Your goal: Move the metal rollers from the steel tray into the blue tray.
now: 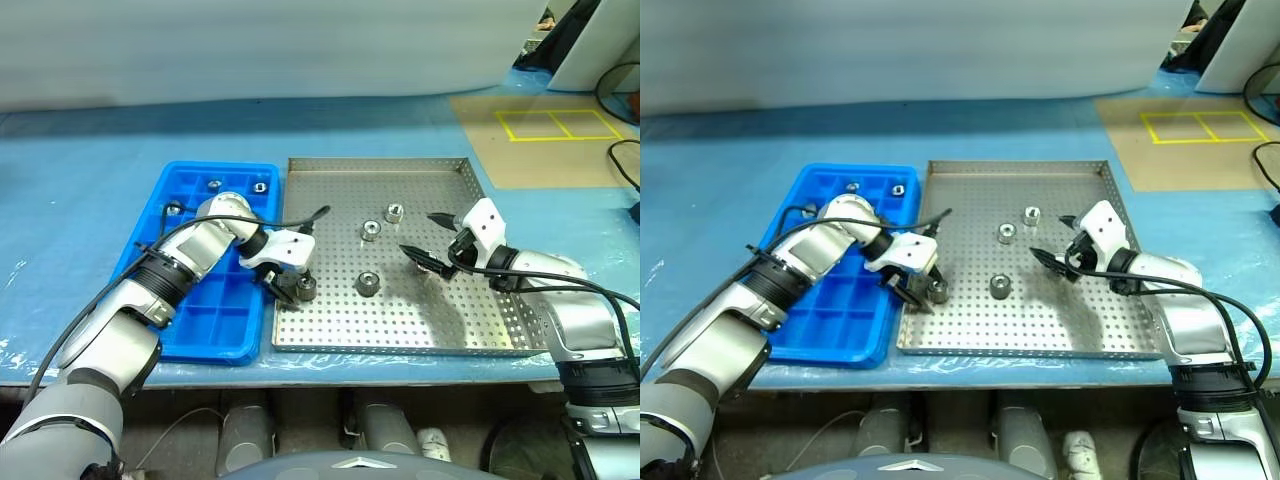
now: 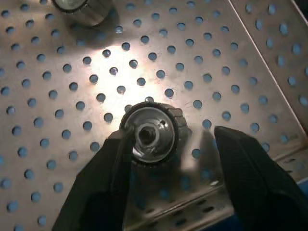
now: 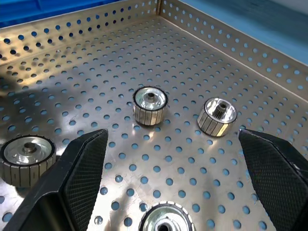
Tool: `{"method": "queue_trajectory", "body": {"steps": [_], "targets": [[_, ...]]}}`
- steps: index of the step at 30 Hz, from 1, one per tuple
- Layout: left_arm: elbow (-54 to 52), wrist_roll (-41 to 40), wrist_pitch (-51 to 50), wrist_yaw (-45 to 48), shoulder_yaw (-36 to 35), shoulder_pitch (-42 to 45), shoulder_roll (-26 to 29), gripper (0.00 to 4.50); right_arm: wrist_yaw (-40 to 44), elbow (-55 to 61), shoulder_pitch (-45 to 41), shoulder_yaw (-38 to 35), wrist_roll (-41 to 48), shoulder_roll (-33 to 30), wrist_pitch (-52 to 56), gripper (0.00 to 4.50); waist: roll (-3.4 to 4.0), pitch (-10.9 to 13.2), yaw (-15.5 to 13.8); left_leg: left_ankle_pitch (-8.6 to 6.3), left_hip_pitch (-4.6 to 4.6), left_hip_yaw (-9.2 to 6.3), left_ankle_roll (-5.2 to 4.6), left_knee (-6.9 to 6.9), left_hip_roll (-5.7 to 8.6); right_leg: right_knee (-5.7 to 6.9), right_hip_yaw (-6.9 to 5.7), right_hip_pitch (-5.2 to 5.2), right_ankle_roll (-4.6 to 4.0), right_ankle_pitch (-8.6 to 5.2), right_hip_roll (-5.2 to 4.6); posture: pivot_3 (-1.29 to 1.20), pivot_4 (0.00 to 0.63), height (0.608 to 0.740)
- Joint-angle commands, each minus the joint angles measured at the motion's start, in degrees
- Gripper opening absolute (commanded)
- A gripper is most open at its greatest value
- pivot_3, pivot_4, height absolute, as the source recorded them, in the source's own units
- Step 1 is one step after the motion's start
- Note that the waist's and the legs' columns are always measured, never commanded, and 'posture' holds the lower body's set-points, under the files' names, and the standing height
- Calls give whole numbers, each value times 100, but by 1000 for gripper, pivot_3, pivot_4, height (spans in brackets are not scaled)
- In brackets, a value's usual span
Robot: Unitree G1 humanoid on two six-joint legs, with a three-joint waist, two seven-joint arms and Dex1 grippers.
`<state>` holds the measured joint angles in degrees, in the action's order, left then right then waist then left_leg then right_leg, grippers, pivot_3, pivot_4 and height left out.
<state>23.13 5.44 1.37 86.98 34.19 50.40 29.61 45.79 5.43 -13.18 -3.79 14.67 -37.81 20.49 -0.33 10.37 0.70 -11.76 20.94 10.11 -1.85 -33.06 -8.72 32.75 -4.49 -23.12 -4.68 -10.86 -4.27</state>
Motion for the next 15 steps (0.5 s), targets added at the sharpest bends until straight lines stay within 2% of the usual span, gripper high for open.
{"method": "queue_trajectory", "body": {"steps": [1, 4, 9, 15], "targets": [[284, 354, 266, -124, 155, -6, -104, 2431, -75, 279, -18, -115, 56, 12, -72, 4500, 12, -7, 10, -1, 0, 0, 1, 0, 0, 0, 0, 5, 1, 0, 0, -290, 150, 740], [336, 279, 264, -184, 33, -8, -313, 2431, -118, 279, -3, -104, 47, 27, -98, 4500, 23, -14, 2, -3, -11, 0, 8, -1, 1, 0, -1, 23, 41, -24, 0, -291, 150, 740], [491, 416, 392, -150, 28, -2, -338, 1335, -158, 245, -1, -99, 39, 42, -141, 4500, 25, -22, -5, -4, -27, -1, 5, -6, 3, -2, -1, 30, 40, -23, -2, -291, 150, 740], [569, 417, 541, -519, -177, -39, -366, 1335, -175, 162, -50, -59, 16, 90, -200, 4500, 25, -23, -4, -4, -26, -1, 2, -6, 3, -3, -2, 29, 39, -22, -2, -291, 150, 740]]}}
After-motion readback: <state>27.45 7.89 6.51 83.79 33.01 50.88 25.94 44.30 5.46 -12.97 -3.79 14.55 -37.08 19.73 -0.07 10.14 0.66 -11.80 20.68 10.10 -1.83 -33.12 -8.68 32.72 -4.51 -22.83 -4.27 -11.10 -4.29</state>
